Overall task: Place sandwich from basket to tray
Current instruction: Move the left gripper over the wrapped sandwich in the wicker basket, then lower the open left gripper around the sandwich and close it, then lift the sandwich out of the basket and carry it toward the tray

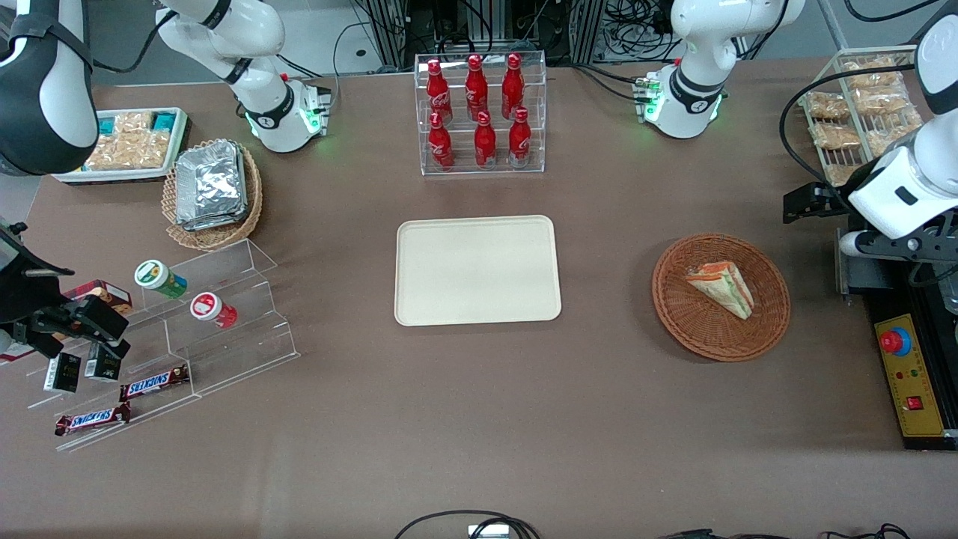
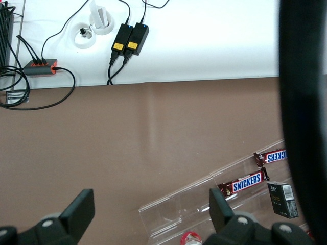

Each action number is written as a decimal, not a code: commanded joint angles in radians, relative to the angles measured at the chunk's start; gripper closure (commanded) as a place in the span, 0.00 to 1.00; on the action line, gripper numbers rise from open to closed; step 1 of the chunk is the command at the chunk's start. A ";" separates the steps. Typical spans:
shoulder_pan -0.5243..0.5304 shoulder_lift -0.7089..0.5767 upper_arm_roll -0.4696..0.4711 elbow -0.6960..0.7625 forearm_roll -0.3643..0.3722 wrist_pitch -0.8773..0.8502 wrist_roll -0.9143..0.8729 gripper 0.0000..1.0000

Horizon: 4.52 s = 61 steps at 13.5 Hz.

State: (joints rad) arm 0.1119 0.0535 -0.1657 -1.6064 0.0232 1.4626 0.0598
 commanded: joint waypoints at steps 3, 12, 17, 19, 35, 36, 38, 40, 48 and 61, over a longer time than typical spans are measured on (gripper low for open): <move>0.029 0.000 -0.001 -0.113 0.026 0.071 -0.014 0.00; 0.029 -0.067 -0.003 -0.530 0.035 0.513 -0.400 0.00; 0.028 -0.025 -0.003 -0.621 0.038 0.680 -0.589 0.00; 0.028 -0.006 -0.003 -0.641 0.038 0.729 -0.642 0.00; 0.028 0.155 -0.003 -0.741 0.133 1.004 -0.926 0.22; 0.029 0.154 -0.003 -0.742 0.133 1.004 -0.934 0.84; 0.031 0.155 -0.003 -0.741 0.133 1.004 -0.939 1.00; 0.031 0.146 -0.003 -0.738 0.132 0.993 -0.940 1.00; 0.012 0.055 -0.020 -0.522 0.127 0.633 -0.790 1.00; 0.008 0.091 -0.346 -0.342 0.119 0.505 -0.520 1.00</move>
State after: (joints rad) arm 0.1172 0.1175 -0.4521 -1.9891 0.1386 1.9938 -0.5005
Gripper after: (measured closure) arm 0.819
